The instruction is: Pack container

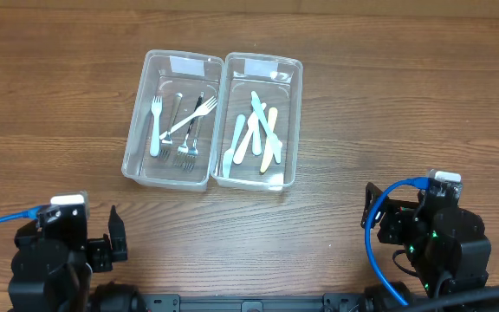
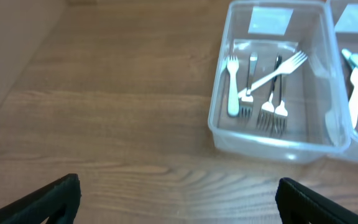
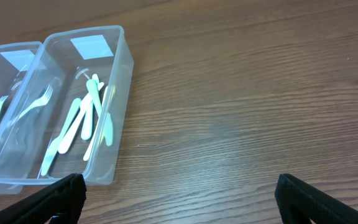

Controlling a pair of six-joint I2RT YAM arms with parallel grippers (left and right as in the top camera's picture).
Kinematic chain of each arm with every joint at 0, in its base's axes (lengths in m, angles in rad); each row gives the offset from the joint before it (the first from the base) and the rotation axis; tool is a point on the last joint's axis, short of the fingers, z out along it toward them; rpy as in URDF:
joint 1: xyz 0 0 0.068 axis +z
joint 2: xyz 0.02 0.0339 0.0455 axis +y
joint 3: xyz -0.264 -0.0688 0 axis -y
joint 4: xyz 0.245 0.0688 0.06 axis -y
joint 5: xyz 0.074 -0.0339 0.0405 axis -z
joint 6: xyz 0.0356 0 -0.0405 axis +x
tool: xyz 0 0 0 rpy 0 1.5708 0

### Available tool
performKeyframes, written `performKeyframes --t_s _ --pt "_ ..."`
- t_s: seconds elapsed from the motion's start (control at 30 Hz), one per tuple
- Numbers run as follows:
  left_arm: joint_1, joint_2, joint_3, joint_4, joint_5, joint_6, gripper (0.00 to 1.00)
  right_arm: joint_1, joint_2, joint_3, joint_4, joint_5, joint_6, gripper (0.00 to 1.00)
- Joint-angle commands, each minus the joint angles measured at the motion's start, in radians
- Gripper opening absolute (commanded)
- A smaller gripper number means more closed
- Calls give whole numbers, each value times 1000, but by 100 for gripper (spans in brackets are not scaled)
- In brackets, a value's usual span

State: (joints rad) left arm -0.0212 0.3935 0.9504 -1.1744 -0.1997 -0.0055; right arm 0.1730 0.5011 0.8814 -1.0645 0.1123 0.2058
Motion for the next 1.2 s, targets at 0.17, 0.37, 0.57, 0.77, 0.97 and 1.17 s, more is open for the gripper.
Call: performKeyframes --t_s 0.17,0.37,0.57,0.77,0.97,1.17 --pt "-7 -9 -7 -33 -13 -17 100 -4 -22 -2 4 34 3 100" --pt "-7 -9 -7 -33 -13 -17 100 -55 -218 -63 58 32 4 100" --pt "-7 -9 -7 -34 -13 -17 100 -84 -480 -344 332 -33 4 100" --pt "-7 -9 -7 -33 -13 -17 100 -91 -497 -538 713 -54 -48 100" --pt "-7 -9 -7 -33 -13 -17 100 -126 -497 -722 1069 -43 -163 100" --pt "-7 -9 -7 -33 -12 -17 100 -156 -497 -837 1151 -43 -162 100"
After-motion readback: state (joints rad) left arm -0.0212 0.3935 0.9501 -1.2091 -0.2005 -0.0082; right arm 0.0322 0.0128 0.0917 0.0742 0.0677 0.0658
